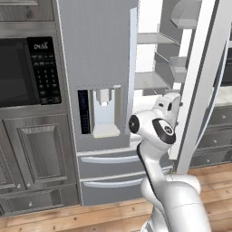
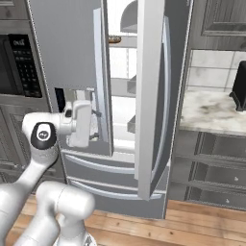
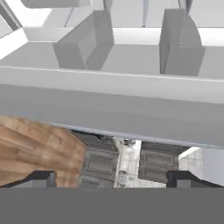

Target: Take the donut and cake from the fridge and place them on the empty tray on the dining counter.

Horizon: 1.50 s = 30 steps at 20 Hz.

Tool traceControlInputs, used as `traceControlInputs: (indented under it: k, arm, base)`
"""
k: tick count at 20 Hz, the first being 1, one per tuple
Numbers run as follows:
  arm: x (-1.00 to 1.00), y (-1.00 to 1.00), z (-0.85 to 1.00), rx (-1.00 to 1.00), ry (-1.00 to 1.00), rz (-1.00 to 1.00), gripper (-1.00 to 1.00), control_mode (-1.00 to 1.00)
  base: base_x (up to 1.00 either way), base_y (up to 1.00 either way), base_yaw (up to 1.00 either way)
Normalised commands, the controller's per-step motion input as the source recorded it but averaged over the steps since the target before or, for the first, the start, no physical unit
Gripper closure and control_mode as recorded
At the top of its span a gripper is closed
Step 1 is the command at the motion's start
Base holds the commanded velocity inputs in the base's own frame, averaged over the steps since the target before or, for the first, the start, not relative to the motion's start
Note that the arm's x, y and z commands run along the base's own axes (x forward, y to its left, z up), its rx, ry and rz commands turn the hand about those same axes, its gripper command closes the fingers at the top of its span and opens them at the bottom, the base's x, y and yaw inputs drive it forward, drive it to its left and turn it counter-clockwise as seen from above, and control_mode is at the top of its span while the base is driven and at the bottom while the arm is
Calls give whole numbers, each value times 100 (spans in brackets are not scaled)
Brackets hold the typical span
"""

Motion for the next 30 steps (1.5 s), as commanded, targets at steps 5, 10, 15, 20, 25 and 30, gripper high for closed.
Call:
traceControlInputs:
  k: [5, 10, 15, 20, 25, 30]
  arm:
    - [41, 61, 14, -42, 16, -13, 100, -100]
    - [17, -4, 1, -6, 1, -6, 100, -100]
    - [21, -12, 0, 8, 0, -2, 100, -100]
    - [28, -3, 6, 7, -4, -1, 100, -100]
    - [32, 0, 8, 0, -10, 0, 100, -100]
    - [26, -10, 0, 0, -6, 0, 100, -100]
  base:
    - [0, 0, 0]
    - [0, 0, 0]
    - [0, 0, 0]
    - [0, 0, 0]
    - [0, 0, 0]
    - [0, 0, 0]
